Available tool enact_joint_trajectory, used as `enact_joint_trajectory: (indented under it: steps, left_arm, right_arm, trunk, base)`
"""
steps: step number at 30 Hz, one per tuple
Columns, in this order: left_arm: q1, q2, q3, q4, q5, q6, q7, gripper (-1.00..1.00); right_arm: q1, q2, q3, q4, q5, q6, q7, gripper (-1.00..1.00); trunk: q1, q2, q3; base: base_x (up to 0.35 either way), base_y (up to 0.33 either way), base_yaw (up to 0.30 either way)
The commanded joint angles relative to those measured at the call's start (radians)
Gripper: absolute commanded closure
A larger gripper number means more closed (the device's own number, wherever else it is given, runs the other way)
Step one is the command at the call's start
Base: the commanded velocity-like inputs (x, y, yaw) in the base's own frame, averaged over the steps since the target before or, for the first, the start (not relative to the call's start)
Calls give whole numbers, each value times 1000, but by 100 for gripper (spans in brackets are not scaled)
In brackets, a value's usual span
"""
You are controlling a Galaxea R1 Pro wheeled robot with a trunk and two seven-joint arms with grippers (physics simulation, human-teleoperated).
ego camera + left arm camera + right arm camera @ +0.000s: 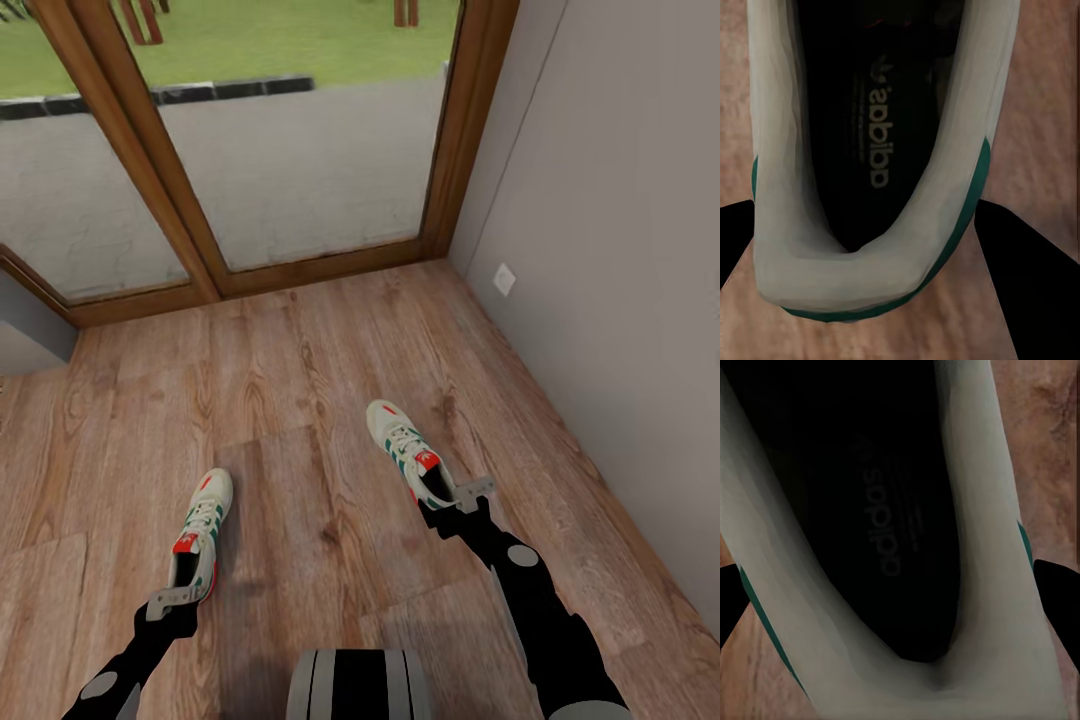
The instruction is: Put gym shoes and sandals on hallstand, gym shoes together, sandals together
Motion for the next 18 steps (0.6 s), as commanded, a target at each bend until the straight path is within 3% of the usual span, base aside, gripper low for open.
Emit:
enact_joint_trajectory:
  steps: [1,18]
  left_arm:
    - [-1,-1,8,0,-11,-4,-7,100]
    - [2,13,11,-4,-16,-2,-6,100]
  right_arm:
    - [0,1,-4,-1,9,3,9,100]
    - [1,2,-3,1,8,2,9,100]
  trunk:
    - [-1,0,3]
    - [-8,4,69]
  base:
    - [0,0,0]
    - [0,0,0]
